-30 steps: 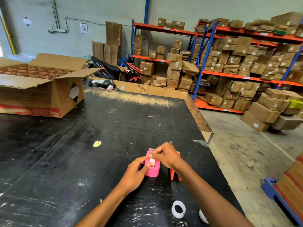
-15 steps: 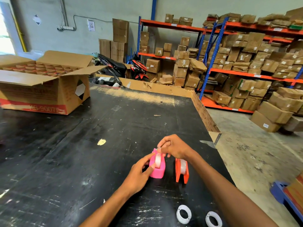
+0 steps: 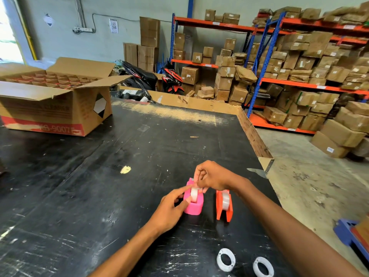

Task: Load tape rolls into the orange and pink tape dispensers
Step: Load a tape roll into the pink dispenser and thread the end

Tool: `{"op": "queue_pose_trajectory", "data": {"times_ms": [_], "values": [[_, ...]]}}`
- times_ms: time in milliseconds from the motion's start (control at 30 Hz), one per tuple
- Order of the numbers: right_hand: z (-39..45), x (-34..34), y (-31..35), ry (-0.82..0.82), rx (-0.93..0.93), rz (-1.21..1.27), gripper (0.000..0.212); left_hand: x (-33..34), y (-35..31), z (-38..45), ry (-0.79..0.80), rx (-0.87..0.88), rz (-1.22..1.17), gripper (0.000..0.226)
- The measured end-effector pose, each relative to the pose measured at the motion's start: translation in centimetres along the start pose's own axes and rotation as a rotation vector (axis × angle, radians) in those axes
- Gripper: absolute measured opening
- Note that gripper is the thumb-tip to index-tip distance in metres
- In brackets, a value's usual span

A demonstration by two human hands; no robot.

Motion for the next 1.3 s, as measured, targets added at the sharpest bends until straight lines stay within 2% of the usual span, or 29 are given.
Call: {"op": "queue_pose_trajectory", "data": {"times_ms": [233,433,567,767,933,1000,1033,1167,1300], "values": [[-1.2,0.3,0.6,0.003,-0.013,-0.101,0.02,-0.2,-0.3,-0.1,0.001,-0.02,0.011,0.042],[-2.8,0.5,0.9,-0.043,-0.053,-0.153,0.03,-0.2,-0.6,-0.2,0.005,-0.025,0.002,0.041],[-3.2,0.4,1.2,-0.13,-0.104,-0.203,0.024,-0.2,-0.8,-0.3,0.011,-0.021,0.0,0.041],[-3.9,0.9,1.4,-0.142,-0.096,-0.175,0.017,-0.3,-0.8,-0.4,0.009,-0.015,-0.014,0.039],[-4.2,0.9,0.8,-0.179,-0.087,-0.114,0.034,-0.3,-0.9,-0.5,0.009,-0.01,-0.006,0.039],[-4.4,1.2,0.7,-0.197,-0.101,-0.112,0.015,-0.3,-1.0,-0.4,0.011,-0.001,-0.006,0.039],[-4.5,1.3,0.8,-0.21,-0.11,-0.129,0.011,-0.3,-1.0,-0.5,0.01,-0.002,-0.008,0.039],[-4.4,1.5,0.7,-0.275,-0.096,-0.233,0.023,-0.2,-0.9,-0.4,0.017,0.004,-0.019,0.039],[-4.8,1.8,1.5,-0.299,-0.168,-0.386,0.027,-0.2,-0.7,-0.4,0.004,0.003,-0.023,0.037]]}}
Point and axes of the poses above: each hand's wrist, its own z-axis towards the middle knuckle, its own x-axis out of the palm, y = z × x, the point moved 8 cm from there along z, towards the middle knuckle
